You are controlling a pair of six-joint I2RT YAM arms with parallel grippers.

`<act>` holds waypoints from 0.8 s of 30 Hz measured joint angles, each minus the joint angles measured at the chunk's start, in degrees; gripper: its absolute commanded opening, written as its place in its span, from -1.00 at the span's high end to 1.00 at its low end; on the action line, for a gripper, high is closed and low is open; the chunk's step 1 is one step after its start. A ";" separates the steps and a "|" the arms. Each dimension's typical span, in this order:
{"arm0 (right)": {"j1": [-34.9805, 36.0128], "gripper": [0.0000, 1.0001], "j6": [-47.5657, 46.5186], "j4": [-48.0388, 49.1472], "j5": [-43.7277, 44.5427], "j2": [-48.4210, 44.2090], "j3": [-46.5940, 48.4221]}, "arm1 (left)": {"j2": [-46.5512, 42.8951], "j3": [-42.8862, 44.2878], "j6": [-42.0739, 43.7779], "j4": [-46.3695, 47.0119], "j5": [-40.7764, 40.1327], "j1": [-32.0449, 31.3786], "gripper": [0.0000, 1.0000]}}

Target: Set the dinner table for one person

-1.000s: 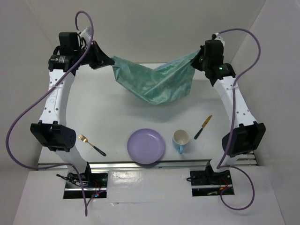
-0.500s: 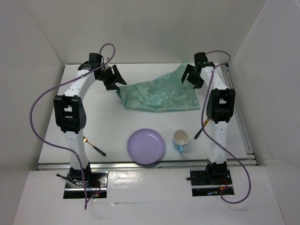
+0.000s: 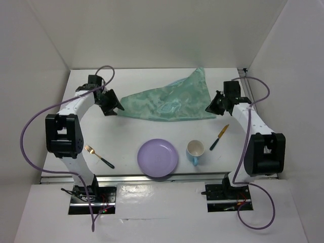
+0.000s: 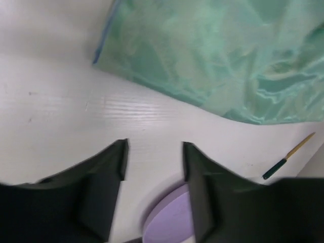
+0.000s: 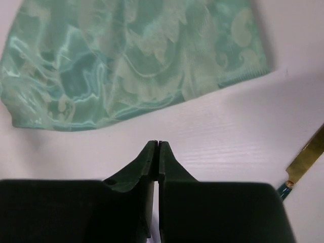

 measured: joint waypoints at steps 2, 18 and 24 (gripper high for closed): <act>-1.40 0.43 1.09 1.51 -2.78 1.20 -3.10 | 1.68 -3.19 -0.87 0.28 0.46 0.48 -0.60; -5.35 -0.39 10.08 10.05 -5.95 14.95 -5.55 | 15.52 3.72 -6.43 5.68 -0.72 2.19 -0.58; -5.35 -0.64 11.82 10.25 -2.80 15.50 -5.38 | 16.06 4.63 -6.93 6.19 -1.25 1.20 -0.46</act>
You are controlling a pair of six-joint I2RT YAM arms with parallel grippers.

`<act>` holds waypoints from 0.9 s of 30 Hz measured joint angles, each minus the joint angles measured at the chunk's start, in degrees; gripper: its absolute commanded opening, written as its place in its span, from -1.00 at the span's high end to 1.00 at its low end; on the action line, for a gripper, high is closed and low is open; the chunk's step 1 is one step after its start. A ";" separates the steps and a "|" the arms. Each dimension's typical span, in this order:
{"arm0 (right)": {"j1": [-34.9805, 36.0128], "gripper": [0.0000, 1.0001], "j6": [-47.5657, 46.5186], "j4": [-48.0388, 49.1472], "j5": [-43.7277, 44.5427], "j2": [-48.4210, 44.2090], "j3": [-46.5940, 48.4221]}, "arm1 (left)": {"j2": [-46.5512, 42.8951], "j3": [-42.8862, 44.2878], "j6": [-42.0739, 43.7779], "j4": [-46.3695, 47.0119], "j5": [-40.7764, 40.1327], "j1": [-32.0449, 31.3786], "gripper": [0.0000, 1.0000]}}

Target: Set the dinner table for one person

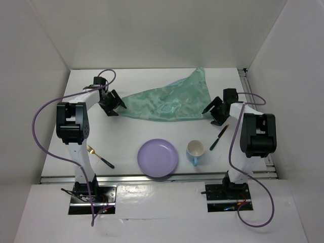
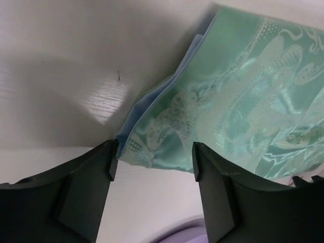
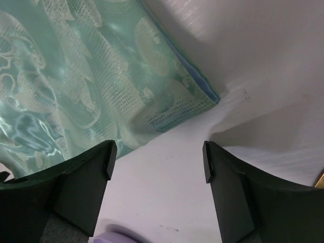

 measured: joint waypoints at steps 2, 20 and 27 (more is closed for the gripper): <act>0.00 -0.64 0.48 0.20 0.76 0.28 0.00 | 0.22 -0.02 -0.83 0.22 -0.26 -0.11 0.18; -0.11 1.00 2.82 5.95 0.90 6.08 3.96 | 2.14 9.14 -0.68 -5.16 -1.01 -0.22 1.00; -0.11 1.00 0.24 3.80 0.92 1.81 9.66 | 0.09 18.84 1.73 -10.62 -0.20 0.26 1.00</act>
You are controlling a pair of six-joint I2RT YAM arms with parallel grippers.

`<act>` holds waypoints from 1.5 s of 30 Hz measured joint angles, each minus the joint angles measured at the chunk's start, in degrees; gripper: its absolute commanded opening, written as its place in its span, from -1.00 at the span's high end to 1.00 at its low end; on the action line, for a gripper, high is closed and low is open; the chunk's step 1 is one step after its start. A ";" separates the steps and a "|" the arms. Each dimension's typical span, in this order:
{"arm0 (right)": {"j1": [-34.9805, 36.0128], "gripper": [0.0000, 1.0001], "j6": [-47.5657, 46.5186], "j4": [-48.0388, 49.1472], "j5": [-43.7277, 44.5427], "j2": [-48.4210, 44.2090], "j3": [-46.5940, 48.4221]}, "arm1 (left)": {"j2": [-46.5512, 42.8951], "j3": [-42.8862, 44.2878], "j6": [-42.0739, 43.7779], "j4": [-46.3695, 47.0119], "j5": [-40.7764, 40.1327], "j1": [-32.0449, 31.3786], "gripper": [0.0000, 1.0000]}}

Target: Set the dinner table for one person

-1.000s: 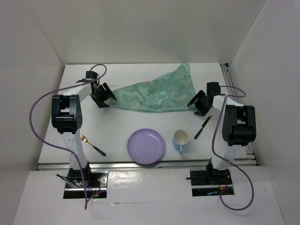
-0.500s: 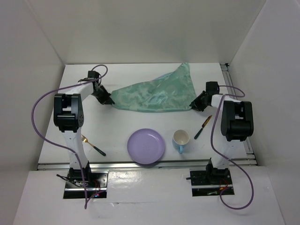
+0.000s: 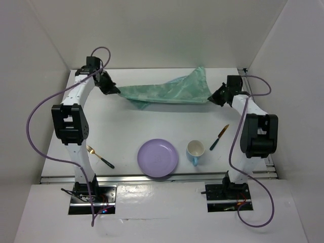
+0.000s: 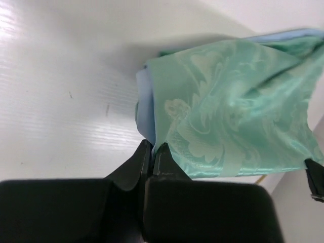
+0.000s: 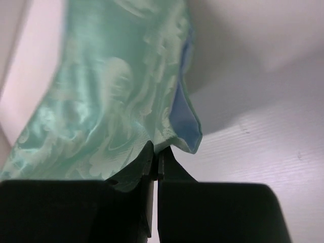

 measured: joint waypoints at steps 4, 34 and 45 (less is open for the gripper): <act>0.00 1.00 -2.14 -2.10 -0.31 -9.14 4.04 | -5.44 5.42 1.86 -3.28 1.64 0.85 1.00; 1.25 1.00 -9.97 -17.68 -4.72 -24.37 26.40 | -20.57 16.52 4.22 -11.63 21.84 11.47 1.00; 1.46 1.00 -9.18 -10.25 -6.62 -5.31 33.94 | 0.35 33.20 3.32 -7.80 22.64 10.14 1.00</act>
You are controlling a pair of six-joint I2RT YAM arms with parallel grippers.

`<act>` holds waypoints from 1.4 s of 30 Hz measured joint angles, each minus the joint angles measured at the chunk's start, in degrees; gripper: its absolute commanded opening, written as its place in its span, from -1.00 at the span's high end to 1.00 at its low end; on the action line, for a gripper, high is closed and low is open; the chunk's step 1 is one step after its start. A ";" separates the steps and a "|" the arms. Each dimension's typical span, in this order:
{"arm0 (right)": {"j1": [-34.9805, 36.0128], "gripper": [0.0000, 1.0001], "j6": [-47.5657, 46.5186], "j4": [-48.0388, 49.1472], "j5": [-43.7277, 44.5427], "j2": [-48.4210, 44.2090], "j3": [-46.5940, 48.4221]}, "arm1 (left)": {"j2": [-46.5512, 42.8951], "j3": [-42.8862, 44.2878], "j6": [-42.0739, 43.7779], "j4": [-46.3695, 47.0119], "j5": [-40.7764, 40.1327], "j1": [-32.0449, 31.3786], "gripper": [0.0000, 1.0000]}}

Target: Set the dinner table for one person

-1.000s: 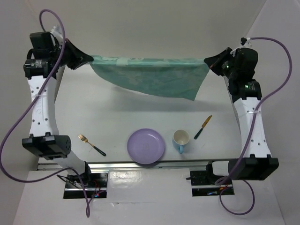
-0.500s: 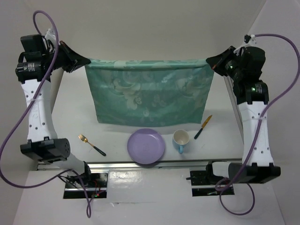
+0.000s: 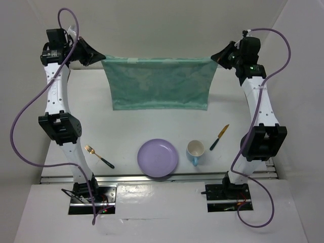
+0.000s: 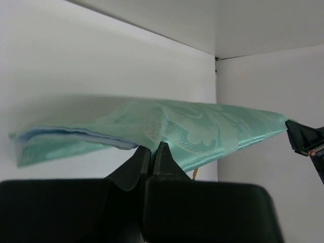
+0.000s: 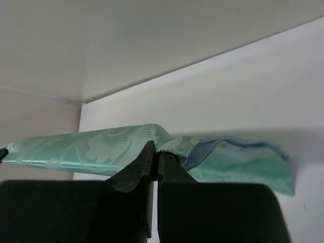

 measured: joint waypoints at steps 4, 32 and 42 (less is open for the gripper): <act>0.02 1.00 0.31 3.96 -0.04 -0.92 -0.55 | -1.86 -1.66 -1.07 4.31 1.27 0.55 1.00; -1.46 0.44 -3.87 5.33 0.20 -20.96 -46.40 | -28.68 -64.41 8.20 10.62 -15.52 -3.37 1.00; 3.93 1.00 -4.57 5.64 1.55 1.86 -40.76 | -10.05 -58.34 6.67 12.96 -22.05 -14.49 1.00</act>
